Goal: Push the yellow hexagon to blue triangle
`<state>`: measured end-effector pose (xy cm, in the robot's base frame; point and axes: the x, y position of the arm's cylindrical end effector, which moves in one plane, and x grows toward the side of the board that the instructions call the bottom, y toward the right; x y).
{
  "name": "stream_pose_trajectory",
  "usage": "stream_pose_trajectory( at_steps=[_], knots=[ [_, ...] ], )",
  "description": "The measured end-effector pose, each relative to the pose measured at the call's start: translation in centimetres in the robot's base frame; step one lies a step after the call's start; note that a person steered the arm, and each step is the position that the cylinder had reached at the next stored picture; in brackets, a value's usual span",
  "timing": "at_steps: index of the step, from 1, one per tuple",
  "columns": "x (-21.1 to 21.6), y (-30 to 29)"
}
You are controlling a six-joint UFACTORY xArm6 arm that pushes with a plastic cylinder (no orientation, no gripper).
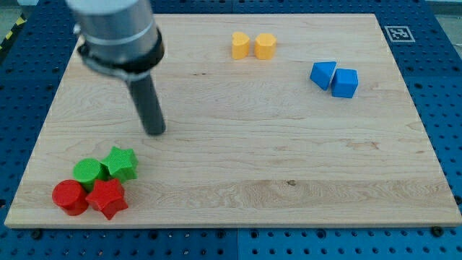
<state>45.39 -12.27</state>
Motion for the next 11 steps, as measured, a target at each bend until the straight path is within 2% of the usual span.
stream_pose_trajectory(
  at_steps=[1, 2, 3, 4, 6, 9, 11],
  knots=[
    [-8.2, 0.3],
    [-17.0, 3.2],
    [-20.1, 5.0],
    [-20.2, 5.9],
    [-19.3, 14.2],
    [-14.7, 24.2],
    [-14.6, 21.6]
  ],
)
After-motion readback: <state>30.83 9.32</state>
